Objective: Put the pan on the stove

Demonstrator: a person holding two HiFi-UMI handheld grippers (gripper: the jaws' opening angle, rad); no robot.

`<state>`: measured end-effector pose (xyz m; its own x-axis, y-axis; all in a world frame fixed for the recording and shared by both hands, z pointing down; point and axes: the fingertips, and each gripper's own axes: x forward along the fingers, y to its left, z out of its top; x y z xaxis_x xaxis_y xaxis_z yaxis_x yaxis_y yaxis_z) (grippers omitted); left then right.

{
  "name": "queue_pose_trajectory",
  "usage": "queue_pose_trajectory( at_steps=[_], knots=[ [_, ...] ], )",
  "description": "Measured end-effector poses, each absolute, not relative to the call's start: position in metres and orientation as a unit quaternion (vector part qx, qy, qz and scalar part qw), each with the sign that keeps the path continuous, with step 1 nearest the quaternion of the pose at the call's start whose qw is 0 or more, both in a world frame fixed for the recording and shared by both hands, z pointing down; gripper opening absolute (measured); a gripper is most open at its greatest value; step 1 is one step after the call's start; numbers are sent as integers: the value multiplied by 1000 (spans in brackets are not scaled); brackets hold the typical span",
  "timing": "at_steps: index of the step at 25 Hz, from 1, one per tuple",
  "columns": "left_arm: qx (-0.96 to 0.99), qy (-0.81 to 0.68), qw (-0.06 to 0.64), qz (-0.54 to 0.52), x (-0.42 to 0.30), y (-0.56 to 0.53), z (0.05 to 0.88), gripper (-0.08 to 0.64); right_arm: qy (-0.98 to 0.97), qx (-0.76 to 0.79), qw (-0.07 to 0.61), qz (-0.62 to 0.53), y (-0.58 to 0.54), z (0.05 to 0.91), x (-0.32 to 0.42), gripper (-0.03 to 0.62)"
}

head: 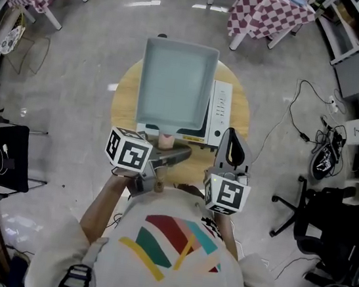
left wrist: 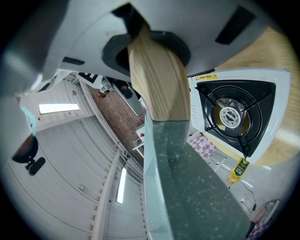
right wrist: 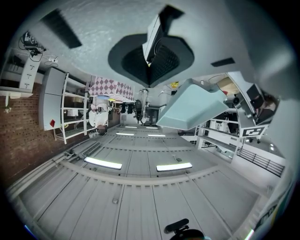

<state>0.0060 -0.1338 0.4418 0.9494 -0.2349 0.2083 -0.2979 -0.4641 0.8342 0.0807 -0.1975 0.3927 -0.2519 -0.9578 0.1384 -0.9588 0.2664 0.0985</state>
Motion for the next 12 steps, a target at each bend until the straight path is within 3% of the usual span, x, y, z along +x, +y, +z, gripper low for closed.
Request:
queue_pose_trajectory(
  at_steps=[12],
  knots=[
    [811,-125,571,19,12,-155,476,9,-777,623,95,9,-193,395,100,-2]
  ],
)
